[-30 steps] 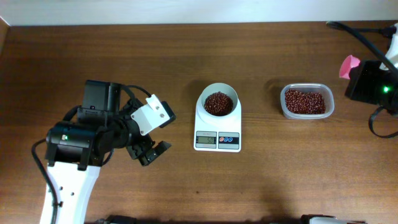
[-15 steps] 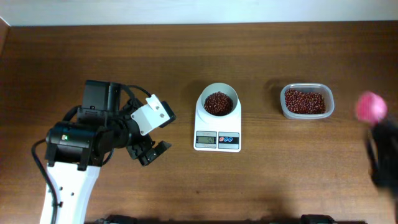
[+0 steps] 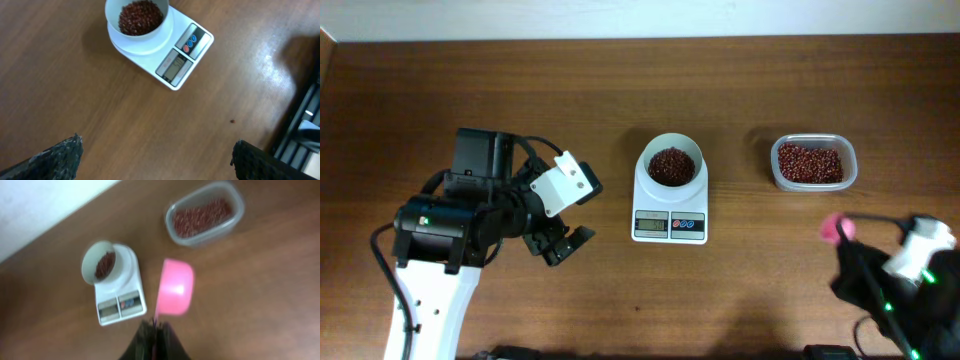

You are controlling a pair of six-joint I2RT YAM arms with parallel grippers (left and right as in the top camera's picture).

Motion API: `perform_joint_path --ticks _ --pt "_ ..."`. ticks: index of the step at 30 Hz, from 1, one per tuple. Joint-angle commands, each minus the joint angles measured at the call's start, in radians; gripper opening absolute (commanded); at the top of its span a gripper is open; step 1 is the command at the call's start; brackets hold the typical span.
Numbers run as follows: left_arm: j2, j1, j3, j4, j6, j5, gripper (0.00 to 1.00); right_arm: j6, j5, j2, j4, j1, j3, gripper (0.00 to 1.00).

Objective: Scoop and weigh 50g on scale
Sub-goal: 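Lower the right arm toward the front right of the table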

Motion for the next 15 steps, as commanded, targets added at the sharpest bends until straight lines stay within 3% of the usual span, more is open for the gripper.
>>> perform_joint_path --ticks 1,4,7,10,15 --pt "0.0 0.006 0.011 0.0 0.016 0.018 0.99 0.106 -0.192 -0.007 0.275 0.005 -0.272 0.04" --pt "0.0 0.006 0.011 0.0 0.016 0.018 0.99 0.203 -0.207 -0.007 0.444 0.005 -0.485 0.04" --pt "0.0 0.006 0.011 0.0 0.016 0.018 0.99 0.208 -0.19 -0.007 0.473 0.005 -0.543 0.04" --pt "0.0 0.006 0.011 0.0 0.016 0.018 0.99 0.393 -0.035 -0.007 0.471 0.005 -0.574 0.04" --pt "0.0 0.006 0.011 0.0 0.016 0.018 0.99 0.461 0.038 -0.005 0.565 0.005 -0.664 0.04"
